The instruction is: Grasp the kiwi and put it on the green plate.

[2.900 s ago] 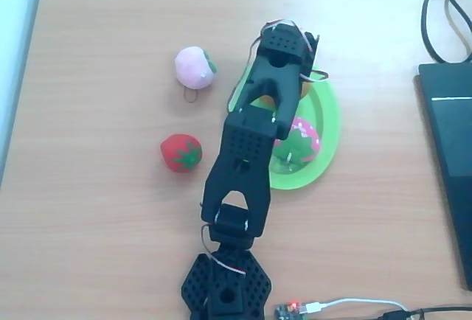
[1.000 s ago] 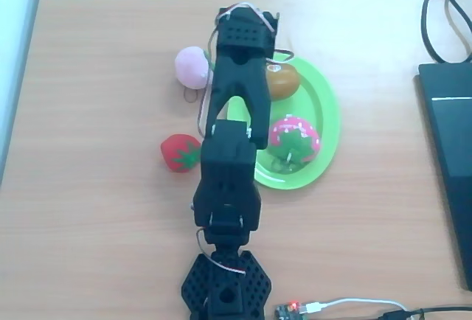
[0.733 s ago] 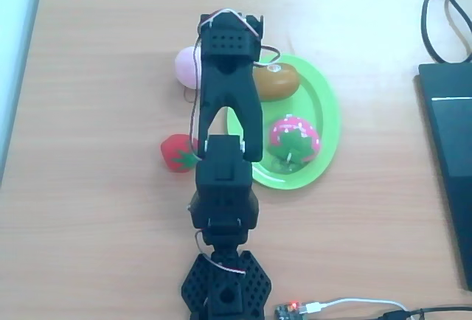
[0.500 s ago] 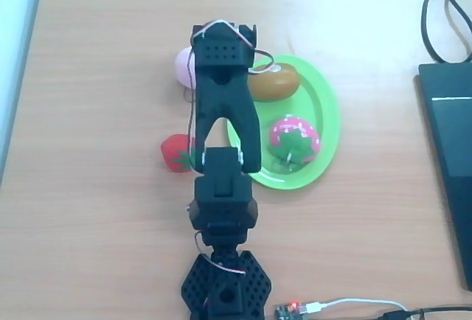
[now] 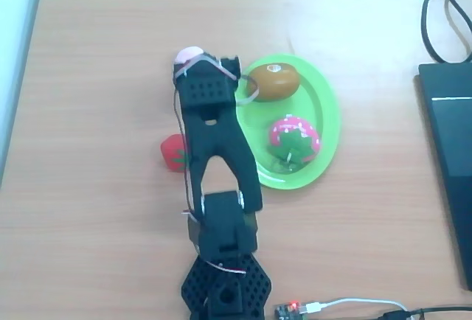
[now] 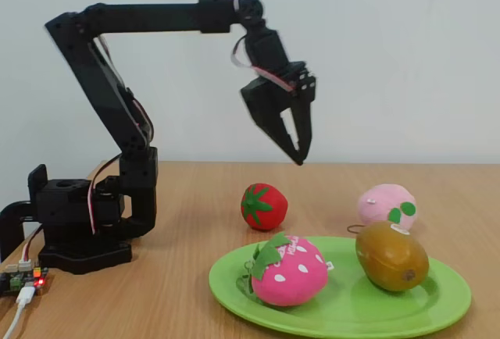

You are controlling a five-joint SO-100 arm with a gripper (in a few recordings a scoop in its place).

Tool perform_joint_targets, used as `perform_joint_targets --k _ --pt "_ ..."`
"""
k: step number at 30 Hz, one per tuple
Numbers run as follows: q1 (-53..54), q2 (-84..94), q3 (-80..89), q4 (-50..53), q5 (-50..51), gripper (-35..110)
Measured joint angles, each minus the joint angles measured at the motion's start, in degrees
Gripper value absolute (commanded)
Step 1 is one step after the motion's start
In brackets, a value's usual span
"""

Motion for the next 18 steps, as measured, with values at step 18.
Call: perform_joint_targets --k 18 --pt "-2.0 45.4 44.9 -14.0 15.6 -8"
